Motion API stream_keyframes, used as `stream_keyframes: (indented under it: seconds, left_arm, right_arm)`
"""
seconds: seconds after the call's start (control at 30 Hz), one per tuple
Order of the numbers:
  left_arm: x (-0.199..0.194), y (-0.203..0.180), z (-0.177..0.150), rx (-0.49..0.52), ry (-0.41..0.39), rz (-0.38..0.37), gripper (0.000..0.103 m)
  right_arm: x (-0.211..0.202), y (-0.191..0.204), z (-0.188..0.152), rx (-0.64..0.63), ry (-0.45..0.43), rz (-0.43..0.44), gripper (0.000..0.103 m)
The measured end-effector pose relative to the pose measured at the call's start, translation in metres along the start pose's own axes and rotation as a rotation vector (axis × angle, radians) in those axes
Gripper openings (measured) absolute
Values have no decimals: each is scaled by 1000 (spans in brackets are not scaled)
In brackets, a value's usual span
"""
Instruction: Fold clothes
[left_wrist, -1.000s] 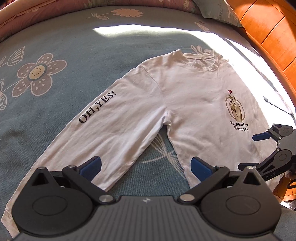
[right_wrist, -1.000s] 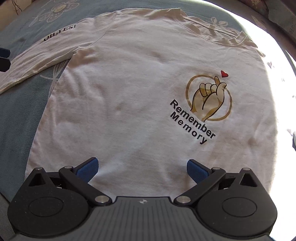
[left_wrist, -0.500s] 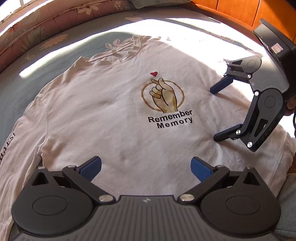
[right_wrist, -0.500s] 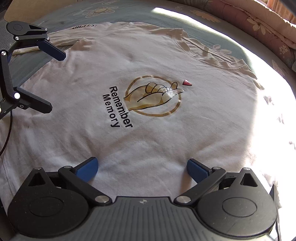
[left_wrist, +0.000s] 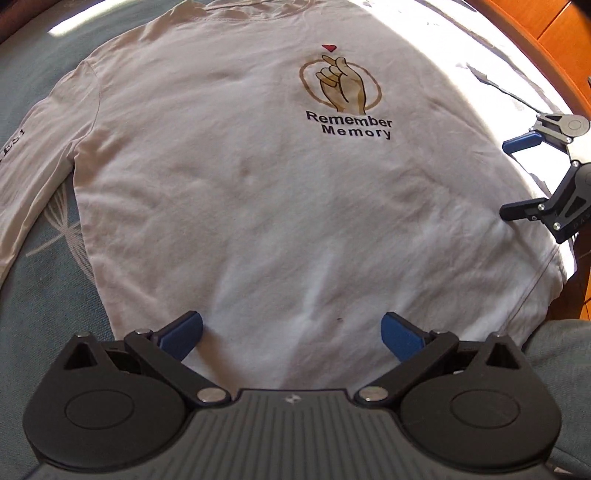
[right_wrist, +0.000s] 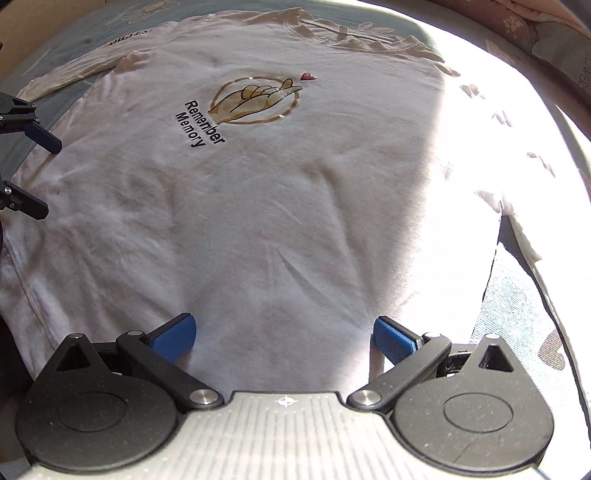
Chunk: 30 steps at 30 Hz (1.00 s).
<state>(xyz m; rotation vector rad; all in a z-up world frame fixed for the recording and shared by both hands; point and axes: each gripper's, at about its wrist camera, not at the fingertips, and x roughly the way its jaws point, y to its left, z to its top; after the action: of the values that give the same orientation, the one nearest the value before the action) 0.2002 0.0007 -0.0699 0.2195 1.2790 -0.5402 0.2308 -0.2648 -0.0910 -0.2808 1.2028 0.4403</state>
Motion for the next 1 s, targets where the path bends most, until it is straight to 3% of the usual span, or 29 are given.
stream_keyframes:
  seconds: [0.03, 0.13, 0.33, 0.5, 0.57, 1.0]
  left_arm:
    - [-3, 2, 11, 0, -40, 0, 102]
    - [-1, 12, 54, -7, -144, 15, 102]
    - [26, 47, 137, -72, -298, 29, 102]
    - [52, 65, 186, -76, -350, 34, 102]
    - [61, 68, 200, -69, -360, 31, 102]
    - [104, 97, 264, -99, -391, 28, 102]
  right_arm:
    - [-2, -3, 2, 15, 7, -9, 103]
    - [-8, -17, 26, 69, -93, -43, 103]
    - [21, -47, 116, 79, -277, -101, 103]
    - [56, -78, 163, 154, -286, -160, 103]
    - [69, -90, 169, 215, -264, -151, 103]
    - [77, -76, 154, 273, -365, -238, 103]
